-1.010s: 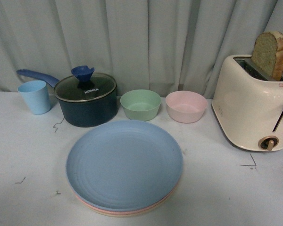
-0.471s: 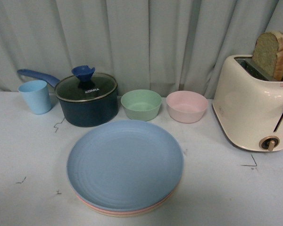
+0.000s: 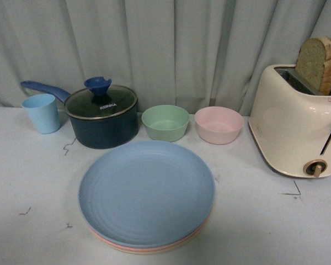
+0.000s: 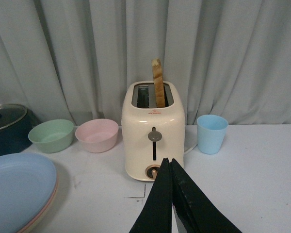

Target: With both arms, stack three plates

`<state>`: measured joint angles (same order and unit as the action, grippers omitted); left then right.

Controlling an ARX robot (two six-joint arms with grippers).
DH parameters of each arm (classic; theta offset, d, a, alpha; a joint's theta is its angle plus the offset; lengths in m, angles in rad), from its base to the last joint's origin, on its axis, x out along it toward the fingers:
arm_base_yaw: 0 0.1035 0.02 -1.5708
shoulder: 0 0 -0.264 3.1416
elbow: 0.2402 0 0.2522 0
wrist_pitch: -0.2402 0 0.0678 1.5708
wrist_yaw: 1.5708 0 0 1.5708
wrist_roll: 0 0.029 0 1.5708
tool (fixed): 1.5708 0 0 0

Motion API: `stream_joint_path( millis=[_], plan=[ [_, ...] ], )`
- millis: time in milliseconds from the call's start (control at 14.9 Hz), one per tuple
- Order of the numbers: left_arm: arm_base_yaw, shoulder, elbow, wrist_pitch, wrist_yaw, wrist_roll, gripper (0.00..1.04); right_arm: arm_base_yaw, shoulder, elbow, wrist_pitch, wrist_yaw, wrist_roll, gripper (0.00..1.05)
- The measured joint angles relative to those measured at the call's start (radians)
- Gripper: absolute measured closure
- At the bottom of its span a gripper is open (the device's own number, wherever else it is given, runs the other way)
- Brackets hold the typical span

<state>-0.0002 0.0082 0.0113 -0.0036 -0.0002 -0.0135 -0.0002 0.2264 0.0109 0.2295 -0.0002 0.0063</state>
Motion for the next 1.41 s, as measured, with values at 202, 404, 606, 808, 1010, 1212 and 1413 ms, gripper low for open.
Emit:
stream_joint_path(
  millis=[202,404,606,808,1010,1212,1413],
  plan=[
    [0.000,0.000,0.000,0.000,0.000,0.000,0.07,0.000,-0.048,0.000,-0.049,0.000,0.000,1.03],
    [0.000,0.000,0.000,0.000,0.000,0.000,0.07,0.000,-0.222,0.005,-0.214,0.000,0.000,1.03],
    [0.000,0.000,0.000,0.000,0.000,0.000,0.07,0.000,-0.222,0.001,-0.233,0.000,0.000,1.03],
    [0.000,0.000,0.000,0.000,0.000,0.000,0.07,0.000,-0.222,0.001,-0.233,0.000,-0.001,0.95],
    [0.000,0.000,0.000,0.000,0.000,0.000,0.07,0.000,-0.222,0.001,-0.233,0.000,-0.001,0.57],
    [0.000,0.000,0.000,0.000,0.000,0.000,0.07,0.000,-0.222,0.001,-0.233,0.000,-0.001,0.17],
    [0.000,0.000,0.000,0.000,0.000,0.000,0.07,0.000,-0.222,0.001,-0.233,0.000,-0.001,0.07]
  ],
)
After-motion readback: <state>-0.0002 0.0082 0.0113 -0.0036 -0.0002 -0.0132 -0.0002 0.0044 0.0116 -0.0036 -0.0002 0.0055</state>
